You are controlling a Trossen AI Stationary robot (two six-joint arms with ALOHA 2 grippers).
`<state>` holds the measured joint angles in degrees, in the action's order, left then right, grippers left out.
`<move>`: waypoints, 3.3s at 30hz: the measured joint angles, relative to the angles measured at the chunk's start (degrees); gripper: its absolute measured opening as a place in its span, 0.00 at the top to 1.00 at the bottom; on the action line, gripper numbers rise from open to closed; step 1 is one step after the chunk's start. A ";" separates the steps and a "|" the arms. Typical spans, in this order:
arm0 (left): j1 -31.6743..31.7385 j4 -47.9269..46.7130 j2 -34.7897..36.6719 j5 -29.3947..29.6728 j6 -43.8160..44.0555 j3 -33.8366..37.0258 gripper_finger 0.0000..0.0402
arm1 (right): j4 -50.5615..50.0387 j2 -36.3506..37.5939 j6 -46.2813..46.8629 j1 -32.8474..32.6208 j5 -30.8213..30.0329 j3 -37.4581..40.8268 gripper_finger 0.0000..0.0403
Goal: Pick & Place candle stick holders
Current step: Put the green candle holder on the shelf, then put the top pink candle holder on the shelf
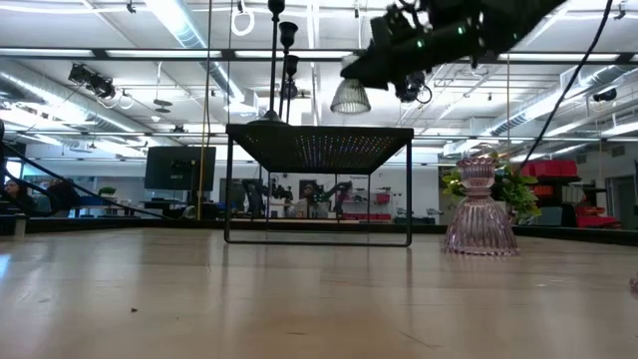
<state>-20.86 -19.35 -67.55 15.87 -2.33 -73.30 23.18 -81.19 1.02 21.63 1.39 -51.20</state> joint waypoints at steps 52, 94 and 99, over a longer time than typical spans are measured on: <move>0.11 -0.03 -0.07 1.45 -1.97 0.02 0.66 | 19.37 -16.65 3.41 8.88 0.63 3.25 0.56; 0.11 0.00 -0.08 1.45 -1.33 0.04 0.66 | 5.09 -5.56 -0.06 5.01 -2.88 3.36 0.11; 0.11 0.02 -0.09 1.45 -1.33 0.04 0.66 | -8.49 3.84 -1.20 1.72 -2.86 3.36 0.11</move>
<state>-20.75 -19.33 -67.64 17.32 -3.66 -73.25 14.69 -77.35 -0.18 23.34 -1.48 -47.83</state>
